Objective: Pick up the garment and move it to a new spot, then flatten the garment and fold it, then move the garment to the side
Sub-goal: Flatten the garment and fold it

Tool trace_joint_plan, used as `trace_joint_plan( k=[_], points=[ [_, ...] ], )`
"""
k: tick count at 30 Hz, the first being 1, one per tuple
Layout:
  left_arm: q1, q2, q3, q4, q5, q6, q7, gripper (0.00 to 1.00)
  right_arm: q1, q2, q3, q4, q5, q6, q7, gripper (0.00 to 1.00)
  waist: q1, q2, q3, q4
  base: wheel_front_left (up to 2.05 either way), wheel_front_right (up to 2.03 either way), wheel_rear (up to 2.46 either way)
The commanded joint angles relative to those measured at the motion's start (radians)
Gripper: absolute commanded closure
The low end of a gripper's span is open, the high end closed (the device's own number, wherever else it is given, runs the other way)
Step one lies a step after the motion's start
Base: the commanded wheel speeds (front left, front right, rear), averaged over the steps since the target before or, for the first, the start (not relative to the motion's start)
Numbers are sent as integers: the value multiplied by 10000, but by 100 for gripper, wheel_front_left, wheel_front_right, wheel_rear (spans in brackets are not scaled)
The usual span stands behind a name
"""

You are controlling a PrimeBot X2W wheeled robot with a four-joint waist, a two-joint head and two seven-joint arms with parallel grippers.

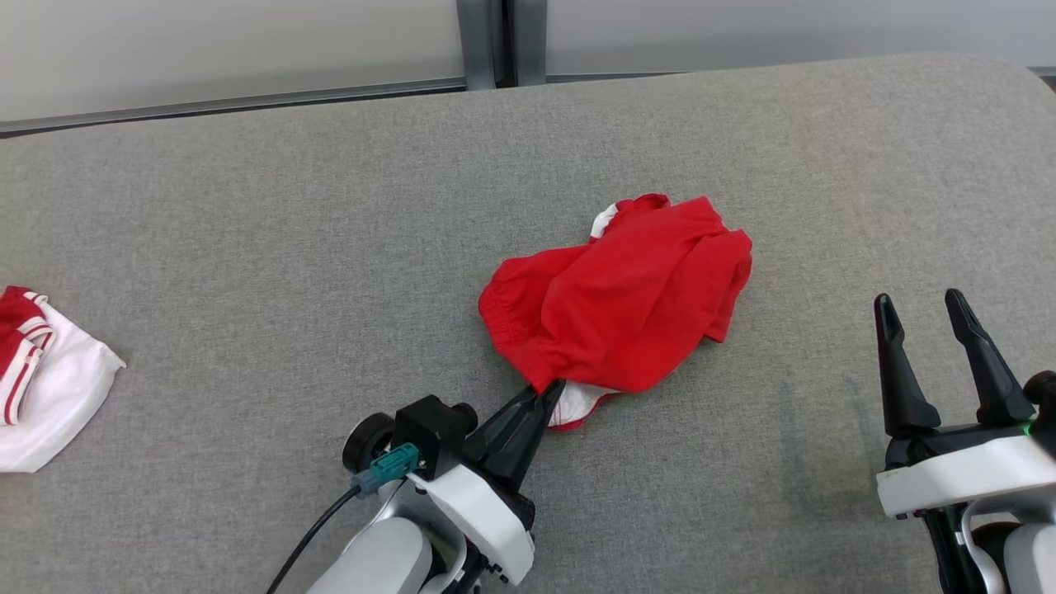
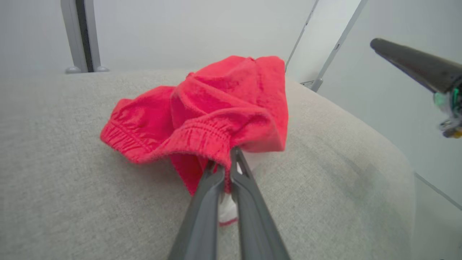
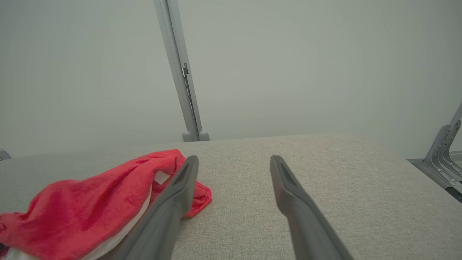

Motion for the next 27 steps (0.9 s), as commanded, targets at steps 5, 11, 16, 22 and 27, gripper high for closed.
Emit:
trace_joint_plan(
  k=[5, 11, 16, 22, 27],
  points=[
    [-293, 433, -90, -1515, 177, -32, -182, 100, 78, 71, -128, 32, 78, -3, -61, 0, 0, 0, -153, 229, 0, 0, 0],
    [-387, 858, -102, -3662, 386, 265, 428, 100, 125, 183, -106, 161, 197, -3, -46, 0, 0, 0, -389, 362, 0, 0, 0],
    [-68, 1219, 334, -5212, 373, 1009, 1070, 100, 176, 270, -169, 280, 273, -3, -68, 0, 0, 0, -492, 397, 0, 0, 0],
    [622, 1543, 1000, -4887, -129, 1583, 1282, 100, 144, 319, -204, 265, 287, -3, -71, 0, 0, 0, -323, 391, 0, 0, 0],
    [978, 1613, 1505, -3541, -685, 1672, 1041, 100, -2, 262, -239, 199, 319, -3, -20, 0, 0, 0, -32, 431, 0, 0, 0]
  ],
)
